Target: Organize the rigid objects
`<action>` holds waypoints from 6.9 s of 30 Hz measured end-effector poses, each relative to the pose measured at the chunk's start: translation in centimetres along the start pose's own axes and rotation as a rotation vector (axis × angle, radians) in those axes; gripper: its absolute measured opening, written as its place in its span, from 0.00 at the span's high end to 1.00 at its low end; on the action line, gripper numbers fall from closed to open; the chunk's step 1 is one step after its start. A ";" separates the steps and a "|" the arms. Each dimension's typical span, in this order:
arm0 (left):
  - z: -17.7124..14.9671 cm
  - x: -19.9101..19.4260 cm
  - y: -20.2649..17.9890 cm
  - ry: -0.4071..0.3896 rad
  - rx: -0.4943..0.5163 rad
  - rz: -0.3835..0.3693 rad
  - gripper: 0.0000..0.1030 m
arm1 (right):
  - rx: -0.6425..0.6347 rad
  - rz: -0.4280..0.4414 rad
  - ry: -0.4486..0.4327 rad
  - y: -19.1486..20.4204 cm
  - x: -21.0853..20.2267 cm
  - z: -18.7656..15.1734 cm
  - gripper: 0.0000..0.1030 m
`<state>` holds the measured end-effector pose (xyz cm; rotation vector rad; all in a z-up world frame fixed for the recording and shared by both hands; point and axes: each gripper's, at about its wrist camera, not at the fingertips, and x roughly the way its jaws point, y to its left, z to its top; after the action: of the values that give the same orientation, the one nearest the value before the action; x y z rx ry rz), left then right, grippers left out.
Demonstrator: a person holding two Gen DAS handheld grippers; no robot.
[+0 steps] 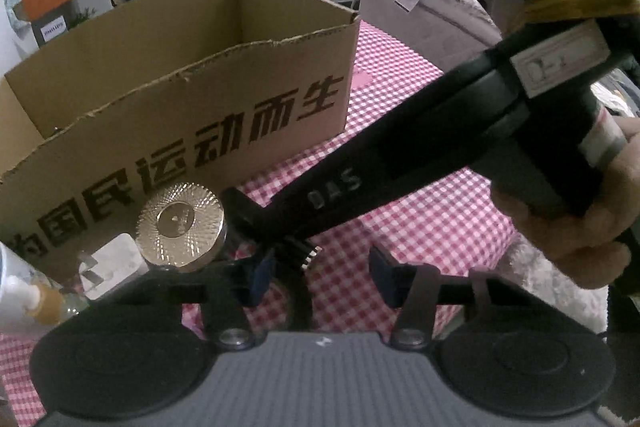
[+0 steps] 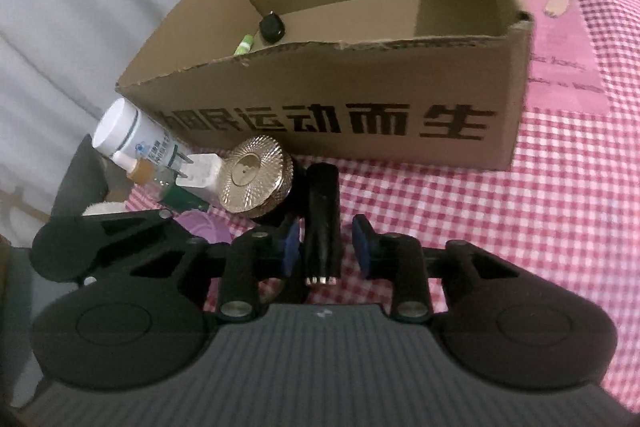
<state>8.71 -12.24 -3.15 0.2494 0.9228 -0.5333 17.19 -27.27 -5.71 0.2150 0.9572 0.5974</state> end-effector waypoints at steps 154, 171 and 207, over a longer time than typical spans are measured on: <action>0.0 -9.0 3.1 -0.111 -0.003 0.018 0.21 | 0.076 0.010 -0.169 2.3 -6.1 -3.8 0.60; -3.8 -1.8 -0.7 -0.002 0.128 0.058 0.46 | -0.041 -0.025 -0.010 3.6 0.1 -3.8 0.72; -3.3 1.2 -3.8 -0.053 0.233 -0.083 0.21 | 0.073 -0.017 -0.138 -2.9 -2.8 -6.3 0.75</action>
<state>4.96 -14.46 -5.96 0.4071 0.8216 -0.7222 11.97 -31.79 -8.63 0.3088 0.8468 0.5256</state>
